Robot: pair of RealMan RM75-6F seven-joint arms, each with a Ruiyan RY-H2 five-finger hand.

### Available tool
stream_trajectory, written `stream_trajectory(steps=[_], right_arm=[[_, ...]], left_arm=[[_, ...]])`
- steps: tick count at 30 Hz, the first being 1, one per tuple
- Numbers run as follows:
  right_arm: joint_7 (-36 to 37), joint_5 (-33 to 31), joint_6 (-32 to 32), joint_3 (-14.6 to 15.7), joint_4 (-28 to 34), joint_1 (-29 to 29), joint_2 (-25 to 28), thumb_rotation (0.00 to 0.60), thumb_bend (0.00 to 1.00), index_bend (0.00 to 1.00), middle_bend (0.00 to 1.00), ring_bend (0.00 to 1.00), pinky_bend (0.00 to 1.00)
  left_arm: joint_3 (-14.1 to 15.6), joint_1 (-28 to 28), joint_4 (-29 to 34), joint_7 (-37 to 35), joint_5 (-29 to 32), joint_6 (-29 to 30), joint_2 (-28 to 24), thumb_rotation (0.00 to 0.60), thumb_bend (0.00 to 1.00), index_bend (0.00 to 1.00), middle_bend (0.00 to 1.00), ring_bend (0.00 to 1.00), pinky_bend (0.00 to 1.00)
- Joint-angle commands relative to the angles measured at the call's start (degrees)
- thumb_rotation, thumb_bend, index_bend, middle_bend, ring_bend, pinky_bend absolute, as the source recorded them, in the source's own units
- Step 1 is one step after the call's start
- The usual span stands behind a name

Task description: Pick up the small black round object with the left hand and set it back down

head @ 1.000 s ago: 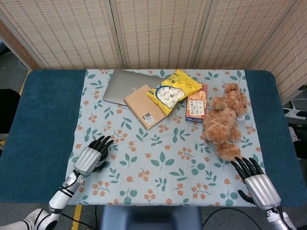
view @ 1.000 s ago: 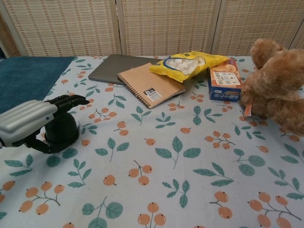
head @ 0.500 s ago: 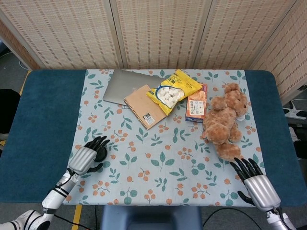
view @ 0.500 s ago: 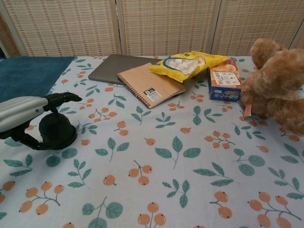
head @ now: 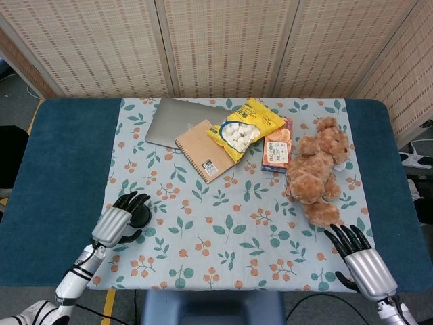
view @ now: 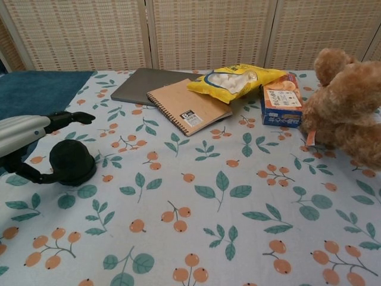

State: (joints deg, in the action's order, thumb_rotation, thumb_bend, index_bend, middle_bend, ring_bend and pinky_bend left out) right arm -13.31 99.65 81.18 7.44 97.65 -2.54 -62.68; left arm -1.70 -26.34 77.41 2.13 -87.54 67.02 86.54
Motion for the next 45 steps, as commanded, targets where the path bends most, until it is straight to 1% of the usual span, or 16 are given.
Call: stream_trajectory(steps=[1,6,8,10,16,19,23,26,28,29,31,34,36,39,45], right_arm=[[0.2,0.2,0.2,0.1,0.0,0.1,0.1,0.600,0.16,0.00,0.00,0.00,0.00],[0.6,0.6,0.9,0.0,-0.1,0.3,0.2,0.600,0.16,0.00,0.00,0.00,0.00],[0.7,0.6,0.9,0.0,-0.2,0.3,0.3,0.600,0.16,0.00,0.00,0.00,0.00],[0.8,0.6,0.9,0.0,-0.2,0.3,0.3,0.600,0.16,0.00,0.00,0.00,0.00],[0.6,0.4,0.5,-0.1,-0.2,0.2,0.2,0.600,0.16,0.00,0.00,0.00,0.00],[0.5,0.4,0.6,-0.1,-0.2,0.3,0.2,0.600,0.16,0.00,0.00,0.00,0.00],[0.4,0.4,0.7,-0.1,-0.2,0.4,0.1,0.600,0.16,0.00,0.00,0.00,0.00],[0.1,0.5,0.6,-0.1,-0.2,0.4,0.0,0.600,0.16,0.00,0.00,0.00,0.00],[0.0,0.6,0.5,-0.1,-0.2,0.4,-0.1,0.600,0.16,0.00,0.00,0.00,0.00],[0.0,0.6,0.5,-0.1,-0.2,0.4,-0.1,0.600,0.16,0.00,0.00,0.00,0.00],[0.0,0.6,0.5,-0.1,-0.2,0.3,-0.1,0.600,0.16,0.00,0.00,0.00,0.00],[-0.5,0.6,0.1,0.0,-0.3,0.3,-0.3,0.600,0.16,0.00,0.00,0.00,0.00],[-0.6,0.8,0.3,-0.1,-0.3,0.4,-0.3,0.600,0.16,0.00,0.00,0.00,0.00],[-0.5,0.7,0.3,0.0,-0.3,0.4,-0.3,0.600,0.16,0.00,0.00,0.00,0.00],[-0.4,0.9,0.5,0.0,-0.3,0.5,-0.3,0.600,0.16,0.00,0.00,0.00,0.00]], left_arm=[[-0.5,-0.5,-1.2,1.7,1.1,-0.9,0.2,0.600,0.31,0.02,0.08,0.00,0.11],[-0.5,-1.5,-2.6,4.1,2.5,-3.7,0.1,0.600,0.31,0.07,0.08,0.00,0.09],[-0.4,-1.6,-3.1,4.5,2.8,-4.0,0.3,0.600,0.31,0.10,0.10,0.00,0.08],[-0.3,-1.6,-3.5,4.6,2.9,-4.1,0.5,0.600,0.31,0.15,0.14,0.01,0.08],[-0.2,-1.8,-4.1,4.4,2.5,-3.6,1.0,0.600,0.32,0.28,0.26,0.10,0.08],[-0.1,-2.0,-4.6,4.7,2.9,-4.4,1.2,0.600,0.33,0.31,0.31,0.15,0.08],[0.1,-2.0,-5.9,4.6,2.8,-4.0,1.8,0.600,0.34,0.34,0.34,0.19,0.10],[0.1,-1.9,-6.7,4.2,2.2,-2.9,2.3,0.600,0.38,0.37,0.39,0.28,0.15],[0.0,-1.9,-7.0,4.3,1.7,-2.1,2.4,0.600,0.41,0.38,0.43,0.35,0.17],[0.0,-1.8,-7.0,4.3,1.6,-2.0,2.5,0.600,0.42,0.38,0.43,0.36,0.17],[0.0,-1.8,-7.1,4.2,1.5,-1.7,2.5,0.600,0.46,0.39,0.45,0.42,0.19],[0.0,-1.5,-7.1,3.5,-0.6,1.4,2.6,0.600,0.60,0.48,0.55,0.53,0.24],[-0.1,-1.3,-7.3,2.5,-1.3,2.8,2.7,0.600,0.65,0.51,0.58,0.55,0.26],[-0.4,-1.4,-7.0,1.6,-1.9,4.0,2.6,0.600,0.68,0.53,0.60,0.56,0.29],[-1.4,-1.4,-4.0,-0.2,-2.7,6.4,0.8,0.600,0.69,0.54,0.61,0.57,0.32]])
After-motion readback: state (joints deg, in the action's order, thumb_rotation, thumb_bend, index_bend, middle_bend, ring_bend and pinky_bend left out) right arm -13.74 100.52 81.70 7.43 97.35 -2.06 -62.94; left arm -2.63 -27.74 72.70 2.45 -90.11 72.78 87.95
